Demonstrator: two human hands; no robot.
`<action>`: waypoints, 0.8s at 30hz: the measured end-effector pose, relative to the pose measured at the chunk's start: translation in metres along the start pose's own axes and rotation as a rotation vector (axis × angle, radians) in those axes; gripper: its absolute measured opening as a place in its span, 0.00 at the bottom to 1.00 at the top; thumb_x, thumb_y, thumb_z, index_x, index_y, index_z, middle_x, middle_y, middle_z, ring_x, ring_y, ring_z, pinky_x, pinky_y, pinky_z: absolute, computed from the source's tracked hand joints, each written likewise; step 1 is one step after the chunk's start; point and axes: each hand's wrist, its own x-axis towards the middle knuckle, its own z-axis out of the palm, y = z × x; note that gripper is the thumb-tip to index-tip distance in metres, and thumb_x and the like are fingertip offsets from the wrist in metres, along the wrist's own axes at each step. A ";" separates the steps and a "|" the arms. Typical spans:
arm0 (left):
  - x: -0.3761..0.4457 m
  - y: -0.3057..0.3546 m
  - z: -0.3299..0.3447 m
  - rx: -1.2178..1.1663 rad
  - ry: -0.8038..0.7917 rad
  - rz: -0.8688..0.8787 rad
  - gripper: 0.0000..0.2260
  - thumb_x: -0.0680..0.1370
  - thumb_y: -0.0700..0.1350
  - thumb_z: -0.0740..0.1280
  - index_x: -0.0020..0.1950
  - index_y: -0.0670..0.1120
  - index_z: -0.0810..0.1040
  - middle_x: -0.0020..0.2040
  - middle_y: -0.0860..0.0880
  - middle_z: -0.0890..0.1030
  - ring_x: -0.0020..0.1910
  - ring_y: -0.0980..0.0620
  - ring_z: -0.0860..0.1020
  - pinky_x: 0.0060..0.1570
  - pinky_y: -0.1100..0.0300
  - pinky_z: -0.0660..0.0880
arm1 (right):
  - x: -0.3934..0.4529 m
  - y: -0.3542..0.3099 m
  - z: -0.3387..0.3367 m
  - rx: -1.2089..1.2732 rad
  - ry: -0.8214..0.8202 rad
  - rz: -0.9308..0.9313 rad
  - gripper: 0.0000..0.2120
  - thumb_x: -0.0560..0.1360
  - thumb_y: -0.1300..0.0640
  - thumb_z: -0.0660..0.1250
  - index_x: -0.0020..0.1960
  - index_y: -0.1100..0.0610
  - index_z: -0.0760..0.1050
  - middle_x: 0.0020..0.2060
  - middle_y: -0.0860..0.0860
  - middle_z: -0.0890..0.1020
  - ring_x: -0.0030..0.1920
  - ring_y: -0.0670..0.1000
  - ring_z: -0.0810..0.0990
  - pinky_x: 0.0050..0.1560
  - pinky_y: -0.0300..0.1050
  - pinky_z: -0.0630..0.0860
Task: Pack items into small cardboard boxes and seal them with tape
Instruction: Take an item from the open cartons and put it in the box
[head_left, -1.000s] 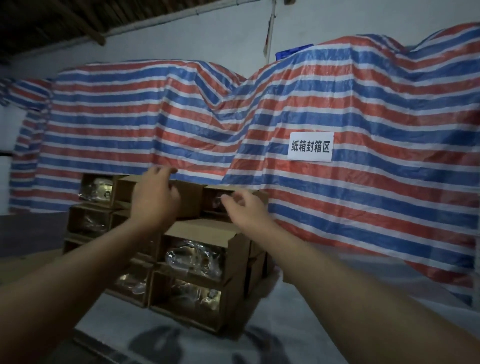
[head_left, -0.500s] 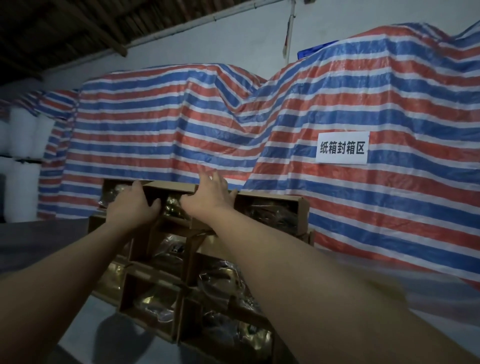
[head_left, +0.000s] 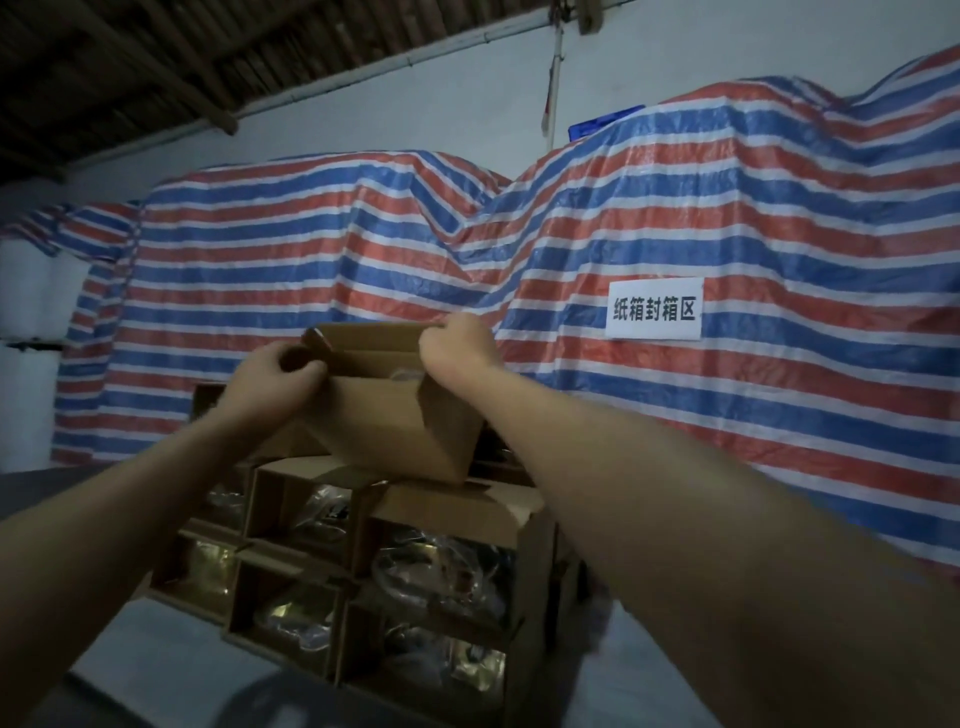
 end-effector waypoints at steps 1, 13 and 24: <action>0.001 0.015 0.004 -0.040 -0.004 0.008 0.12 0.81 0.47 0.64 0.64 0.50 0.73 0.53 0.54 0.75 0.52 0.55 0.75 0.47 0.60 0.71 | 0.002 -0.003 -0.020 0.029 0.027 0.052 0.07 0.82 0.56 0.59 0.48 0.55 0.73 0.40 0.51 0.76 0.38 0.48 0.75 0.33 0.40 0.67; -0.084 0.172 0.176 -0.283 -0.120 0.097 0.12 0.83 0.52 0.60 0.44 0.51 0.79 0.42 0.49 0.80 0.44 0.52 0.79 0.43 0.55 0.74 | -0.091 0.094 -0.288 0.189 -0.003 0.368 0.09 0.78 0.62 0.57 0.40 0.56 0.70 0.23 0.50 0.74 0.29 0.50 0.74 0.31 0.44 0.74; -0.209 0.147 0.336 -0.230 -0.500 -0.026 0.14 0.80 0.50 0.67 0.36 0.47 0.83 0.29 0.51 0.81 0.28 0.59 0.78 0.33 0.60 0.73 | -0.220 0.268 -0.368 0.241 -0.031 0.716 0.10 0.80 0.61 0.59 0.40 0.57 0.72 0.24 0.49 0.77 0.25 0.47 0.77 0.28 0.41 0.75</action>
